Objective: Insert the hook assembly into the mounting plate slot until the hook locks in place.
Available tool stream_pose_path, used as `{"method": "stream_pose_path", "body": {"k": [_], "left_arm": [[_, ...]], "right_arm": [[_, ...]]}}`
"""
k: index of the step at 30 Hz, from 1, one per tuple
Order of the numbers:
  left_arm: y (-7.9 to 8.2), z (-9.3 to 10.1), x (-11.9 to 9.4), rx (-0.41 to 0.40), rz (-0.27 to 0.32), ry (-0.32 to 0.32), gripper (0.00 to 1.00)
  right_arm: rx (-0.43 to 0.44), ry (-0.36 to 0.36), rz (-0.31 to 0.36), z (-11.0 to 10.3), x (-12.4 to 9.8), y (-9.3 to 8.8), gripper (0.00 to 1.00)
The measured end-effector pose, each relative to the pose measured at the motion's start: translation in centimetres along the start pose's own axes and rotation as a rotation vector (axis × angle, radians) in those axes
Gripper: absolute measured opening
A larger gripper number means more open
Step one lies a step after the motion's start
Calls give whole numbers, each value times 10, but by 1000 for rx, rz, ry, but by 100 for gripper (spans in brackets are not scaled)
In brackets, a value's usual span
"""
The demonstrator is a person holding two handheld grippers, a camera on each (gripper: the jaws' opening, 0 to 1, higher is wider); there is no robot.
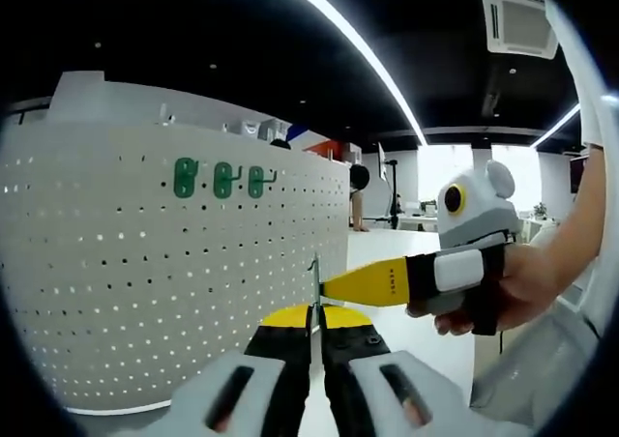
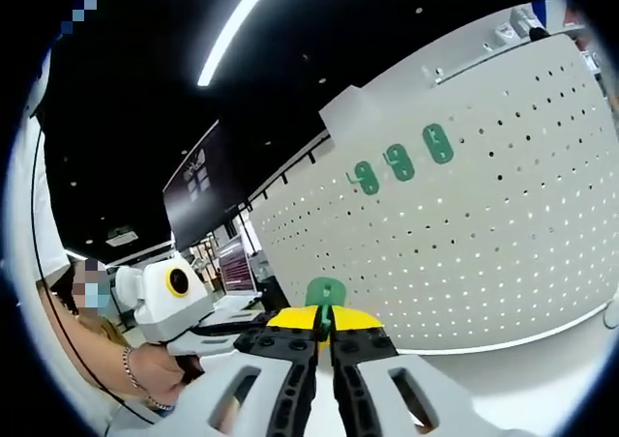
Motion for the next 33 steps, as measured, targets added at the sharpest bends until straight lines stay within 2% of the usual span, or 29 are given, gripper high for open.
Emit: {"method": "stream_pose_path", "body": {"k": [10, 14, 16, 18, 21, 23, 30, 33], "left_arm": [[-1, 0, 0, -27, -14, -5, 3], [-5, 1, 1, -30, -42, -15, 5], [-7, 1, 1, -22, -54, -20, 13], [-9, 1, 2, -36, -62, -18, 26], [-14, 1, 3, -41, -85, -17, 40], [-22, 2, 4, -56, -124, -19, 47], [-30, 0, 4, -72, -148, 4, 72], [-33, 2, 3, -68, -164, -1, 76]], "right_arm": [[13, 0, -12, 1, 0, -1, 0], [5, -1, -28, 1, 0, -3, 0], [12, 2, -30, 1, -1, -4, 0], [13, 3, -33, 0, -1, -6, 0], [16, 4, -40, 1, -1, -7, 0], [16, 9, -44, -1, -1, -8, 0], [15, 10, -53, -1, 0, -11, 0], [19, 13, -54, -2, 1, -11, 0]]}}
Point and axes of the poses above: the point that each gripper's makers call its tool centre point, and the gripper's own axes: x roughly forward along the fingers, z roughly to its right, y roughly out of its top, the point moved 3 cm from there along -x, roughly backward along the fingers, and after that the axes turned 10 degrees about x, right-handed, at the moved point
